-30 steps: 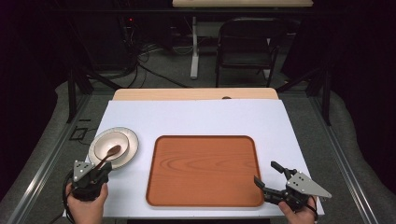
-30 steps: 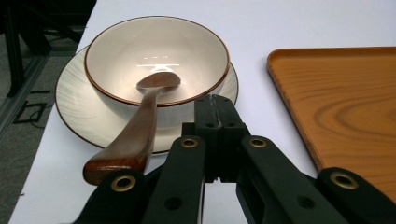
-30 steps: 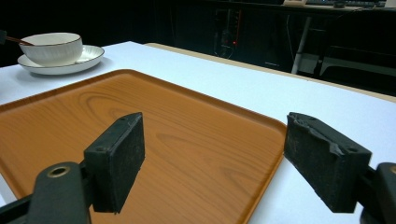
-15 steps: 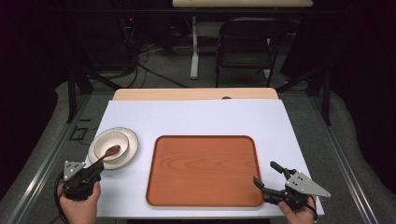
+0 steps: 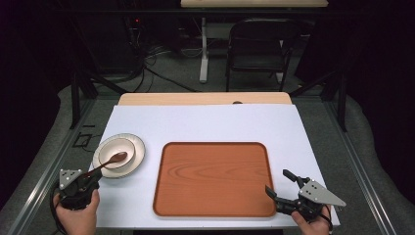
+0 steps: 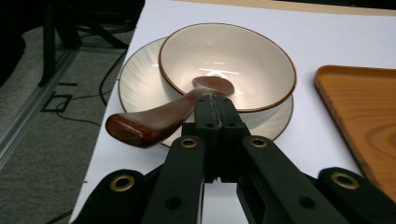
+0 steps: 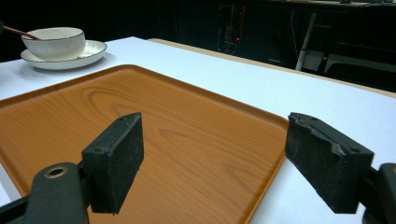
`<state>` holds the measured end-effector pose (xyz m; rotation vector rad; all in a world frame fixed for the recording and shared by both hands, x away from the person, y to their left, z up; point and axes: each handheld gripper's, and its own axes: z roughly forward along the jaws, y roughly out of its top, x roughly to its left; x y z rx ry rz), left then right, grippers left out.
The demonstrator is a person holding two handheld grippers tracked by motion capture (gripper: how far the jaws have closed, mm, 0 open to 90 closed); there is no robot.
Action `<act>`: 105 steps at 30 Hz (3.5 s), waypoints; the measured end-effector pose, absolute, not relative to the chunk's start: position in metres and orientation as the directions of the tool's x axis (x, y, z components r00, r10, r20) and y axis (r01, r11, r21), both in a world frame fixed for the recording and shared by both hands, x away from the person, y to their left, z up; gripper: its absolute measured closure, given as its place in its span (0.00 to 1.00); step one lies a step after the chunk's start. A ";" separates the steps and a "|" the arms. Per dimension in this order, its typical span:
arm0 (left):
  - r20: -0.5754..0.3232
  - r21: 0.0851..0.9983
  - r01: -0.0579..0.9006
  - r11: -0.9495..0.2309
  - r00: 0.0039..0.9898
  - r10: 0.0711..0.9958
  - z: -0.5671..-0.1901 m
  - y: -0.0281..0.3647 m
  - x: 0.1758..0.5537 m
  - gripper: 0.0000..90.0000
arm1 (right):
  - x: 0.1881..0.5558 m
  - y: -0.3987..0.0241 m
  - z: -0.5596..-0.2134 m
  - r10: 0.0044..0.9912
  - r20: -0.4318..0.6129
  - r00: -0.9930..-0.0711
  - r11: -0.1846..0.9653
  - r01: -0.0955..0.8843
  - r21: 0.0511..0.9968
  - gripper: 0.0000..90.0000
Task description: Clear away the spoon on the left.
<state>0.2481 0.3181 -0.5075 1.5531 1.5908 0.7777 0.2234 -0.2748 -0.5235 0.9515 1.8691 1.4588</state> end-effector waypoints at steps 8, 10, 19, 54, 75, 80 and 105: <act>-0.103 0.852 0.517 0.084 0.008 0.995 -0.507 0.326 0.250 1.00 | 0.223 -0.275 -0.523 0.816 -0.020 -0.577 0.152 0.182 0.972 0.21; -0.109 0.851 0.517 0.093 0.002 0.994 -0.506 0.329 0.251 1.00 | 0.223 -0.275 -0.524 0.817 -0.018 -0.577 0.151 0.184 0.971 0.21; -0.109 0.859 0.501 0.104 -0.020 0.994 -0.504 0.335 0.256 0.99 | 0.224 -0.274 -0.524 0.818 -0.018 -0.576 0.153 0.188 0.970 0.21; -0.173 0.863 0.467 0.190 -0.080 0.982 -0.503 0.360 0.280 0.92 | 0.225 -0.273 -0.526 0.822 -0.010 -0.570 0.156 0.208 0.966 0.21; -0.365 0.848 0.382 0.366 -0.080 0.928 -0.513 0.378 0.269 0.53 | 0.225 -0.273 -0.527 0.818 -0.010 -0.575 0.158 0.207 0.966 0.21; -0.434 0.828 0.362 0.429 -0.072 0.898 -0.519 0.384 0.270 0.46 | 0.226 -0.273 -0.527 0.818 -0.011 -0.575 0.158 0.207 0.965 0.21; -0.508 0.786 0.353 0.508 -0.099 0.856 -0.533 0.382 0.298 0.59 | 0.225 -0.273 -0.527 0.817 -0.012 -0.577 0.160 0.207 0.965 0.21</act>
